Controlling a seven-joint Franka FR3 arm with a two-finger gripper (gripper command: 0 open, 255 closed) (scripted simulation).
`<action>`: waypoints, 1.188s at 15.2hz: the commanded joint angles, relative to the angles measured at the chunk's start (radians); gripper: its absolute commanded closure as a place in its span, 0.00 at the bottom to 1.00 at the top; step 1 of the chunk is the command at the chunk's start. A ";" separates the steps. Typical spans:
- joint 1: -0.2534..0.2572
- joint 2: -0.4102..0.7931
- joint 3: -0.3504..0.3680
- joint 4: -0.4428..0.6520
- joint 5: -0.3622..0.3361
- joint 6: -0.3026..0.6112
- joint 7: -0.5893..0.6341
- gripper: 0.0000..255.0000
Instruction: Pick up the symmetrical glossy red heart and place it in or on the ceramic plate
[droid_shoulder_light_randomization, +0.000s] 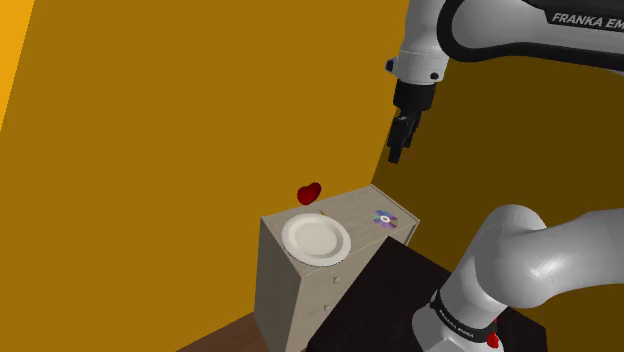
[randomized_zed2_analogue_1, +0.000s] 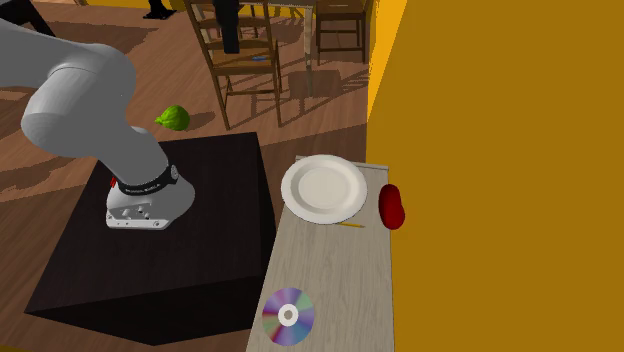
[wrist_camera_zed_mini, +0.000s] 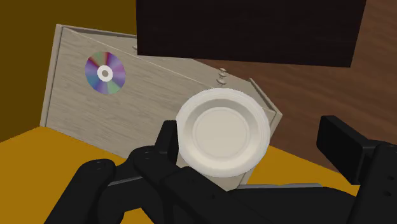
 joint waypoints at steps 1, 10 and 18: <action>0.000 0.000 0.000 0.000 0.000 0.000 0.000 0.00; 0.051 0.143 -0.193 -0.114 -0.157 0.306 -0.397 0.00; 0.112 0.397 -0.349 -0.098 -0.223 0.597 -0.736 0.00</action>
